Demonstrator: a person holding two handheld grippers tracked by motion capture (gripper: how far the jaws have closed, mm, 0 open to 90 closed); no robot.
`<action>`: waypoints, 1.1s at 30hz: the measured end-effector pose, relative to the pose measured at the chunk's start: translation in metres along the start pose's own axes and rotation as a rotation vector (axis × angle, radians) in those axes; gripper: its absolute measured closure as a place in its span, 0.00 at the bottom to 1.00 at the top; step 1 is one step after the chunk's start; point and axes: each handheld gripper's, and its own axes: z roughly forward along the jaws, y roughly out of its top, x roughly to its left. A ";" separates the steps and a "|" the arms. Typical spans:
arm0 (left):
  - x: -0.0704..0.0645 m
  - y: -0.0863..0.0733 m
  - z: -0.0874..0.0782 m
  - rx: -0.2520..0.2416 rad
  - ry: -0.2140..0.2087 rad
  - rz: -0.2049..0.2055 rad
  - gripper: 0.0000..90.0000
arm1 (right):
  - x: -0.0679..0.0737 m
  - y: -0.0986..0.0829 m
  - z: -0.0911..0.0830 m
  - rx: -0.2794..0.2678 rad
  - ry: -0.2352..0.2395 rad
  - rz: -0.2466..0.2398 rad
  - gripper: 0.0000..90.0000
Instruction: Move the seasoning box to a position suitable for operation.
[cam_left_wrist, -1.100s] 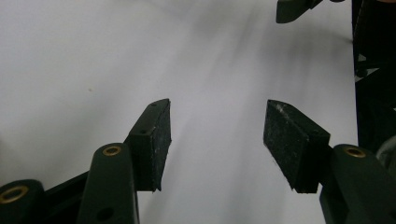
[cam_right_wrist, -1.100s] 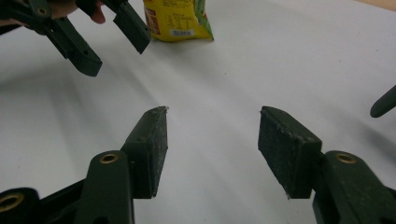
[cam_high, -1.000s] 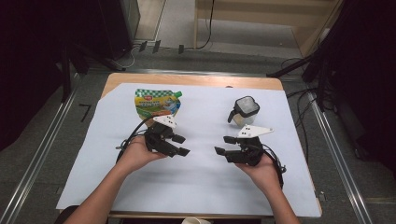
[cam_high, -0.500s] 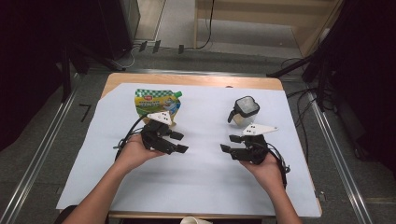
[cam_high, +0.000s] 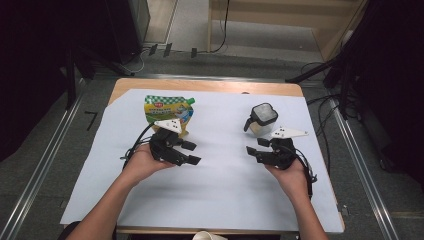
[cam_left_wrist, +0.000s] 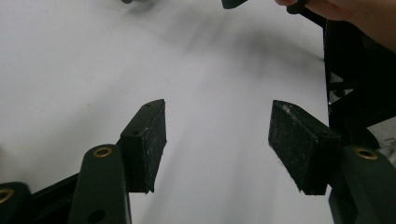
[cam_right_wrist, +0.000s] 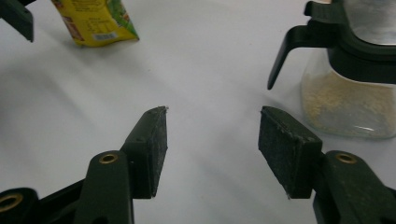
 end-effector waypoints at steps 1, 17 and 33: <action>0.000 0.000 -0.001 -0.004 0.004 0.002 0.42 | 0.000 0.000 0.000 0.000 0.000 0.000 0.48; -0.004 0.003 0.001 0.007 0.043 0.012 0.43 | -0.034 0.004 -0.003 -0.005 -0.123 0.060 0.48; -0.008 0.007 0.002 0.003 0.022 0.025 0.42 | -0.082 0.020 0.007 -0.016 -0.218 0.160 0.19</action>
